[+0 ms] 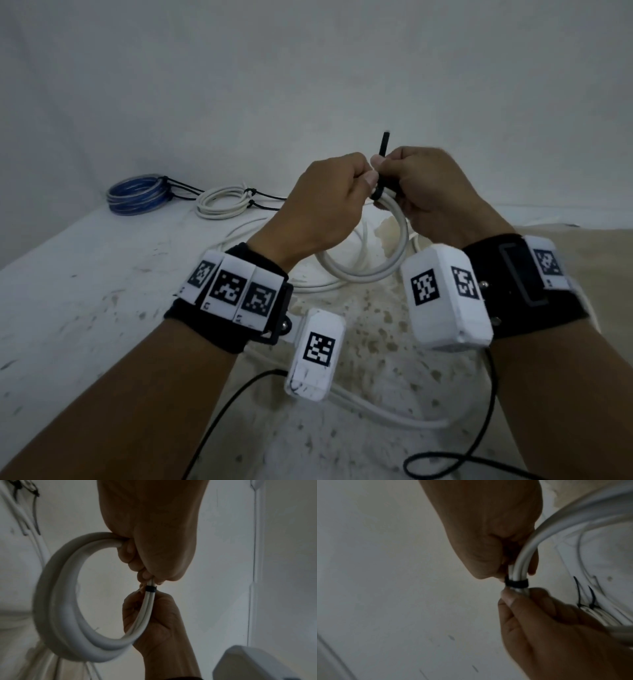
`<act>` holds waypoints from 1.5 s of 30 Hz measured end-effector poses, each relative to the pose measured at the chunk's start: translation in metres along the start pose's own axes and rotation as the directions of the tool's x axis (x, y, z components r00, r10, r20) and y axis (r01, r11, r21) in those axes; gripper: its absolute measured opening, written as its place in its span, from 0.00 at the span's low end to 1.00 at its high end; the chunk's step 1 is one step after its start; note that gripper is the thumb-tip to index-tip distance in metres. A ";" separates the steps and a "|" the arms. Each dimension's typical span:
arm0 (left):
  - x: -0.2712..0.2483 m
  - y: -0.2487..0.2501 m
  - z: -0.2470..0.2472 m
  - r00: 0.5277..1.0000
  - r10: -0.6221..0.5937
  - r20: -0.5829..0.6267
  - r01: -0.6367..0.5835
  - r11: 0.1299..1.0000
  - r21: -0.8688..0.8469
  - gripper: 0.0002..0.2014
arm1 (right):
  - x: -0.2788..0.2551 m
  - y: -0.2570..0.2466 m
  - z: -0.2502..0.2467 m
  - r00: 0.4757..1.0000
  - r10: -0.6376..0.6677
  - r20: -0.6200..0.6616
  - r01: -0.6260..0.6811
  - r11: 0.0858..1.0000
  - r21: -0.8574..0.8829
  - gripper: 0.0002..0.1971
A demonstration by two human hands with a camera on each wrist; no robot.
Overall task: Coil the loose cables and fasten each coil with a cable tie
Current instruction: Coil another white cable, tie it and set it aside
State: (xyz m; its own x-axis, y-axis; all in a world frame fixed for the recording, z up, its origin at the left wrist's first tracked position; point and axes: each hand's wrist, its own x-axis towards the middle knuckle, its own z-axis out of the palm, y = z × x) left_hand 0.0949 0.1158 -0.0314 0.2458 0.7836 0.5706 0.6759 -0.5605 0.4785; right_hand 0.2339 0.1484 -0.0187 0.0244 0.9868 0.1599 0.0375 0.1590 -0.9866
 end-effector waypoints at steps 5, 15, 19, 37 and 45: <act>0.000 -0.003 0.002 0.998 -0.056 0.031 0.057 0.998 -0.037 0.13 | 0.001 0.004 0.002 0.997 -0.061 -0.049 0.056 0.994 -0.099 0.13; 0.007 -0.010 -0.020 0.987 -0.158 0.045 0.163 0.966 -0.202 0.12 | -0.012 -0.018 -0.010 0.934 0.064 0.350 -0.023 0.993 -0.120 0.13; 0.007 -0.011 -0.021 0.975 -0.212 0.072 0.223 0.948 -0.227 0.10 | -0.012 -0.016 -0.007 0.933 0.078 0.351 -0.046 0.994 -0.100 0.12; 0.002 -0.005 -0.013 0.977 -0.206 0.060 0.213 0.961 -0.177 0.14 | -0.005 0.001 0.013 0.987 -0.156 -0.026 0.151 0.976 -0.155 0.11; 0.005 -0.014 -0.016 0.936 -0.304 0.177 0.342 0.902 -0.262 0.11 | -0.010 -0.010 -0.010 0.915 0.066 0.398 -0.003 0.988 -0.157 0.19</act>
State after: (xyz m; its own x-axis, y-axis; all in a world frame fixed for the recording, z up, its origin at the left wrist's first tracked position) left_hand 0.0752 0.1229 -0.0245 0.1481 0.9512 0.2707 0.5115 -0.3079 0.8022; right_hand 0.2432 0.1366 -0.0097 -0.3724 0.9256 0.0680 0.1941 0.1494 -0.9696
